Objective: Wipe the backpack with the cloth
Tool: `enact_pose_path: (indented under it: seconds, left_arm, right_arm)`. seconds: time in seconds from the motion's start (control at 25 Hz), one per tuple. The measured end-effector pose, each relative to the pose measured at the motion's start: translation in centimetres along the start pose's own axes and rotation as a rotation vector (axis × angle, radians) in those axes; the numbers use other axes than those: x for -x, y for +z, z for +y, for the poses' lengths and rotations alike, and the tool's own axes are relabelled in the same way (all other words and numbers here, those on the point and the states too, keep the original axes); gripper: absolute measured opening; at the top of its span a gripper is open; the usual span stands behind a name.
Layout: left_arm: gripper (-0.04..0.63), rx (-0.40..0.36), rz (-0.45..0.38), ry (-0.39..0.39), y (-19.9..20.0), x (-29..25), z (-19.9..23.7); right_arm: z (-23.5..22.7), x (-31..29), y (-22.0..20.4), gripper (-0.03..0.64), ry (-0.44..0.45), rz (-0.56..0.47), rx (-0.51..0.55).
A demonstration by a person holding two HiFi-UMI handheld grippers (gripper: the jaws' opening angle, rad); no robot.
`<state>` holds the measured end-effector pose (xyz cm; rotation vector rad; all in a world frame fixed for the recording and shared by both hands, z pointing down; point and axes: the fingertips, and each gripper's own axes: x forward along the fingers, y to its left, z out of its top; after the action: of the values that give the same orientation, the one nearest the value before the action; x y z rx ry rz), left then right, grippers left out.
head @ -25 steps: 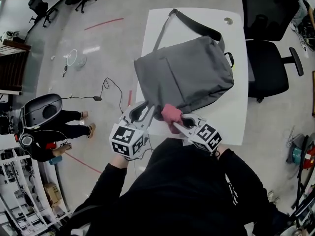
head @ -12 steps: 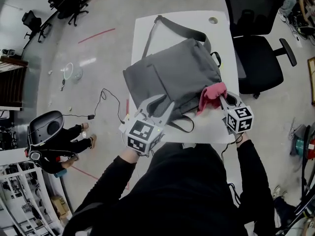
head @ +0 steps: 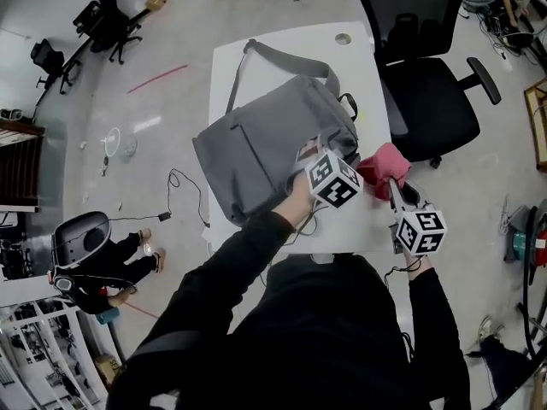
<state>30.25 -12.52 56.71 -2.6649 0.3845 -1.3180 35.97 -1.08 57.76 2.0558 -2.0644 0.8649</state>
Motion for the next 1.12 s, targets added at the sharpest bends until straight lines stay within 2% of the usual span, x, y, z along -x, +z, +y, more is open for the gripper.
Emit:
enact_pose_path:
  seconds: [0.2,0.28,0.32,0.4,0.52,0.64,0.76,0.88,1.0,1.12]
  left_arm:
    - [0.288,-0.082,0.165,0.009,-1.0,-5.8,-0.4]
    - [0.197,-0.102,0.157,-0.005,-1.0,-5.9,-0.7]
    - [0.127,-0.105,0.130,-0.009,-0.7,-5.4,-0.6]
    - [0.081,-0.106,0.042,-0.005,0.8,-3.4,0.1]
    - [0.071,-0.088,-0.105,0.006,3.2,1.4,2.2]
    - [0.069,-0.037,-0.244,0.062,4.7,7.5,5.1]
    - [0.069,-0.004,-0.375,0.145,5.2,14.9,8.2]
    - [0.069,0.028,-0.543,0.217,4.8,22.8,10.2]
    - [0.069,0.161,-0.689,0.282,2.0,30.2,11.0]
    - [0.069,0.308,-0.778,0.306,-3.4,36.7,11.9]
  right_arm:
    - [-2.9,3.4,0.3,0.040,-0.036,-0.027,-0.017]
    - [-3.8,4.1,0.8,0.040,-0.044,-0.042,-0.020]
    - [-4.0,4.2,1.1,0.040,-0.043,-0.050,-0.020]
    - [-4.1,4.1,2.0,0.040,-0.029,-0.068,-0.018]
    - [-3.5,3.1,4.0,0.040,0.020,-0.099,-0.004]
    - [-1.3,2.1,7.4,0.040,0.106,-0.148,0.029]
    - [3.2,2.1,12.5,0.040,0.245,-0.228,0.084]
    - [10.1,3.9,18.7,0.040,0.468,-0.312,0.157]
    - [19.7,8.1,24.3,0.040,0.775,-0.348,0.292]
    - [29.4,11.2,25.1,0.038,1.061,-0.286,0.433]
